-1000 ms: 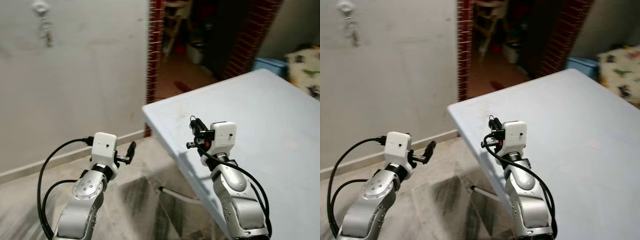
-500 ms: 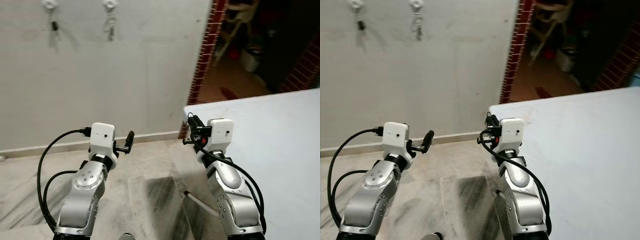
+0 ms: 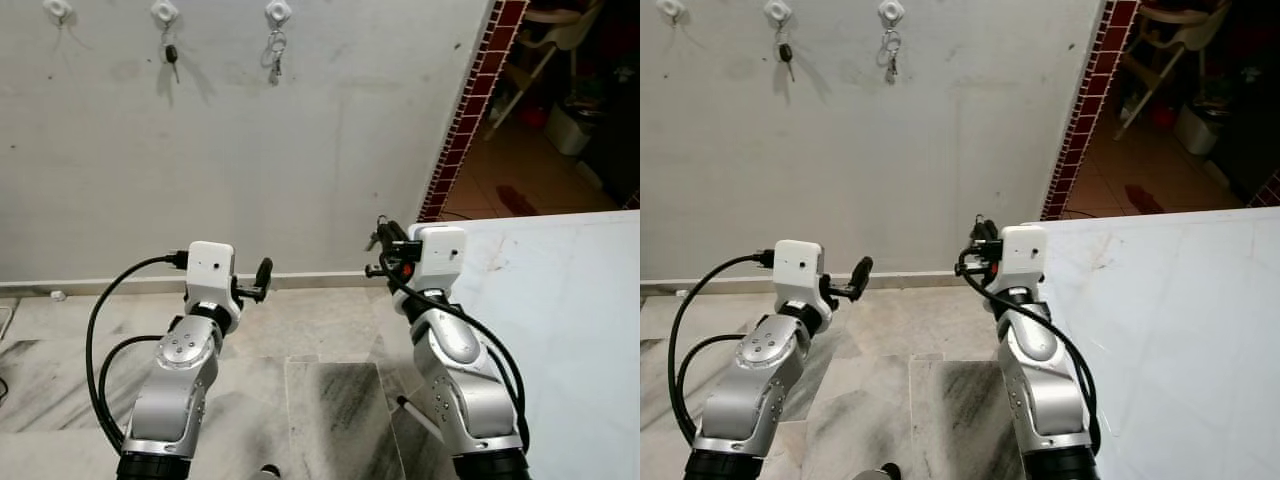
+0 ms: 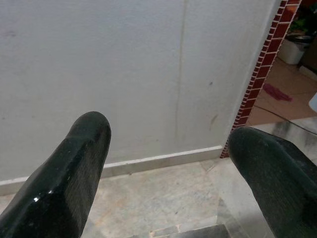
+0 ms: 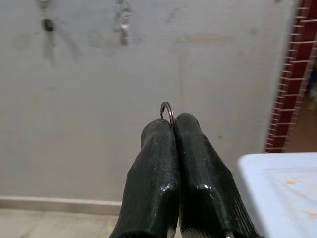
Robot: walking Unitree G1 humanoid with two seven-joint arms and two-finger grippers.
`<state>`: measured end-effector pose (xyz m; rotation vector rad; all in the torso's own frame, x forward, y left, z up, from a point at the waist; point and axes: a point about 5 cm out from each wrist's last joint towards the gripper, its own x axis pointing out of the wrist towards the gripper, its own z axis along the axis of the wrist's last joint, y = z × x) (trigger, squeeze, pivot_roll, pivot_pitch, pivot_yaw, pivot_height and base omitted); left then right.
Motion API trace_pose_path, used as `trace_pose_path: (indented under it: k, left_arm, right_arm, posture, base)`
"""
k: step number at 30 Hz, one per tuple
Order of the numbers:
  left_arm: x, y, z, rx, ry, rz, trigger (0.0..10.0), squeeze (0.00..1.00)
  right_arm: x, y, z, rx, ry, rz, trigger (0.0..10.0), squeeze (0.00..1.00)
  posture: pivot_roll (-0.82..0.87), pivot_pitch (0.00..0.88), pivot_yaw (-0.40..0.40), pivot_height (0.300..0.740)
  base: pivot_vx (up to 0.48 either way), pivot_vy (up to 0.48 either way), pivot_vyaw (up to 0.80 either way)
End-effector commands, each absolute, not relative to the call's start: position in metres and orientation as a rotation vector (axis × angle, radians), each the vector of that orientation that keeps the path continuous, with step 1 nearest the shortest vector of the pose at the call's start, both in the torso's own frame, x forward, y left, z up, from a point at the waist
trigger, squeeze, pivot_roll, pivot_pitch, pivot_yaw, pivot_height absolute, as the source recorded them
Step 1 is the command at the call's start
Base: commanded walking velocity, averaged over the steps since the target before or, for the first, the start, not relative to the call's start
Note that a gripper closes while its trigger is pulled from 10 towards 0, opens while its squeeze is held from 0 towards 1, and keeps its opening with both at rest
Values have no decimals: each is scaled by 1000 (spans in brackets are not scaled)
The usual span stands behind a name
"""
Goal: Hang keys on a hook
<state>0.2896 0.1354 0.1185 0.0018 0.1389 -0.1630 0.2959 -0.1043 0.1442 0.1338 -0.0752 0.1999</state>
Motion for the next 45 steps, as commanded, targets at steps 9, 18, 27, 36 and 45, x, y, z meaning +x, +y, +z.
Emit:
trace_pose_path:
  k: [9, 18, 27, 36, 45]
  left_arm:
    - [291, 134, 116, -9, 148, -173, 10000, 0]
    - [294, 131, 115, -32, 164, -164, 10000, 0]
    - [296, 130, 115, -37, 166, -177, 10000, 0]
    - [296, 133, 116, -38, 153, -160, 10000, 0]
    - [295, 126, 114, -43, 159, -177, 10000, 0]
  right_arm:
    - [298, -101, 142, 123, -52, 214, 10000, 0]
    - [301, -104, 144, 117, -45, 221, 10000, 0]
    - [311, -118, 148, 108, -50, 194, 10000, 0]
    - [306, -111, 142, 102, -35, 214, 10000, 0]
    - [303, -113, 140, 97, -30, 214, 10000, 0]
  posture:
    - [195, 0, -63, 740]
    - [190, 0, -68, 740]
    - [204, 0, -73, 740]
    - [193, 0, -70, 740]
    - [175, 0, -64, 740]
  base:
    - [0, 480, 0]
    - [0, 480, 0]
    - [0, 480, 0]
    - [0, 480, 0]
    - [0, 480, 0]
